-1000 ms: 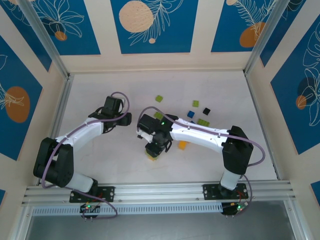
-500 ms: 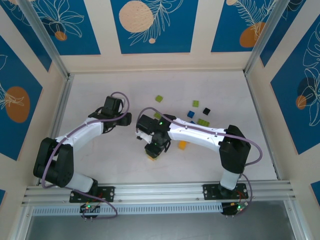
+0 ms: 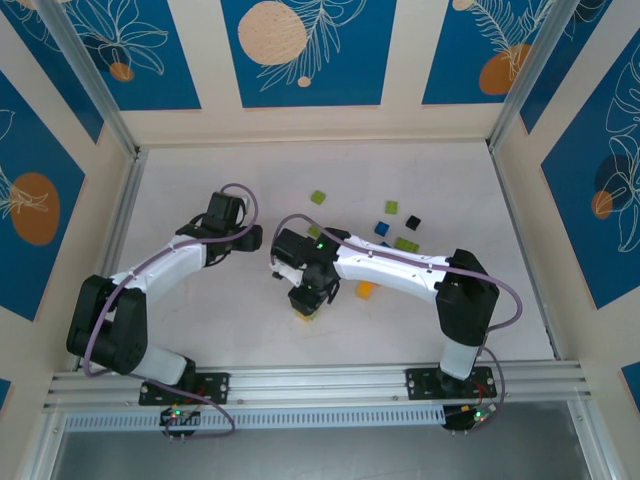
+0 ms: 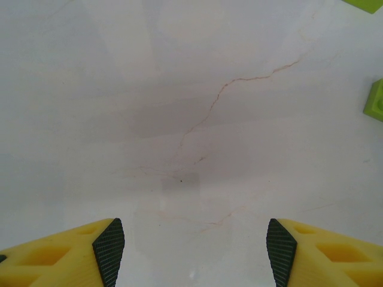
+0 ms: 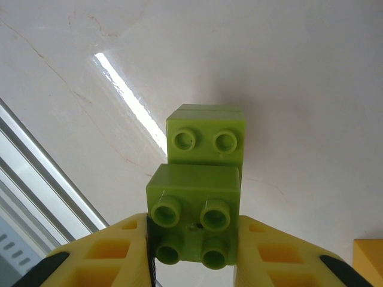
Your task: Assemble a carrot with lego
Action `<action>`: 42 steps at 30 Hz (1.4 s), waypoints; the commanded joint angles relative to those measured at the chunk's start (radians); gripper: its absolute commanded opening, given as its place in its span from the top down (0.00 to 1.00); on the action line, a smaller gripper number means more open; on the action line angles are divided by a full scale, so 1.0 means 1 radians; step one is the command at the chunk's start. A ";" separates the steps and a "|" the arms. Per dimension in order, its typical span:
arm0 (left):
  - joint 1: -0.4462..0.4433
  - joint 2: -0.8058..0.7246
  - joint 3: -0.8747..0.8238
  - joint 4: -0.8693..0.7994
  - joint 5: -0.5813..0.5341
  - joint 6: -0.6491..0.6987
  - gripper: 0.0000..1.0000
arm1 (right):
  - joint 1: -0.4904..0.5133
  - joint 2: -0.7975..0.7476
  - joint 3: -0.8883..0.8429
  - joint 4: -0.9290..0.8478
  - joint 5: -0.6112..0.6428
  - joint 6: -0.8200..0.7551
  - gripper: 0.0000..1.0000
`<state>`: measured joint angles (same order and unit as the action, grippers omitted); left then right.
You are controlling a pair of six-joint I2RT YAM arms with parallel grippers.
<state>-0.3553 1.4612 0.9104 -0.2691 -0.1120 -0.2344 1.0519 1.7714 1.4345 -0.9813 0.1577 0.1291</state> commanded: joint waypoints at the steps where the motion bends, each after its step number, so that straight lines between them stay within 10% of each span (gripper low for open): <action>1: 0.015 -0.028 -0.008 0.017 0.015 -0.007 0.33 | -0.005 0.019 0.030 -0.028 0.005 -0.018 0.68; 42: 0.019 -0.035 -0.011 0.023 0.023 0.000 0.33 | -0.033 0.102 0.061 -0.107 -0.106 -0.099 0.67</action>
<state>-0.3534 1.4483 0.9054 -0.2619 -0.1051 -0.2340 1.0149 1.8297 1.4929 -1.0489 0.1135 0.0399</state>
